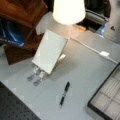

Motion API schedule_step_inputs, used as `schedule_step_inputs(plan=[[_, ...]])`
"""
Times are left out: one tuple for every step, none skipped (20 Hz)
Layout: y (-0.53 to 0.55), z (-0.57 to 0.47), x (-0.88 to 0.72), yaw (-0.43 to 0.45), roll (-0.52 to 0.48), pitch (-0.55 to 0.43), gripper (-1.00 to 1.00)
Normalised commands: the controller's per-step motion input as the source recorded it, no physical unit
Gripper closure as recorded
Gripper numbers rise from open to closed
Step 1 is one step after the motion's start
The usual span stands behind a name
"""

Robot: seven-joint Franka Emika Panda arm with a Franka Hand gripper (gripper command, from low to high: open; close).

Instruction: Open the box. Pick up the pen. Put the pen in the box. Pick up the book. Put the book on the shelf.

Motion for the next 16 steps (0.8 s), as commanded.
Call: schedule_step_inputs(plan=[[-0.35,0.16,-0.15,-0.021,-0.078,0.15,-1.0],[-0.42,0.16,-0.13,-0.011,-0.101,0.16,-1.0],[-0.49,0.14,-0.1,0.0,-0.122,0.162,-1.0],[-0.51,0.13,-0.08,0.009,-0.126,0.147,-1.0],[-0.52,0.11,-0.04,0.014,-0.156,0.146,-1.0],[-0.53,0.08,-0.01,0.024,-0.189,0.142,-1.0],[-0.55,0.06,0.01,0.039,-0.221,0.131,-1.0],[-0.56,0.04,0.03,0.054,-0.254,0.114,-1.0],[-0.5,0.02,0.04,0.062,-0.248,0.099,-1.0],[-0.48,0.02,0.05,0.089,-0.306,0.082,-1.0],[-0.5,0.03,0.06,0.113,-0.341,0.076,-1.0],[-0.51,0.04,0.07,0.13,-0.376,0.071,-1.0],[-0.54,0.06,0.07,0.141,-0.406,0.072,-1.0],[-0.56,0.09,0.08,0.158,-0.452,0.081,-1.0],[-0.58,0.11,0.09,0.168,-0.466,0.084,-1.0],[-0.55,0.13,0.09,0.163,-0.437,0.084,-1.0]])
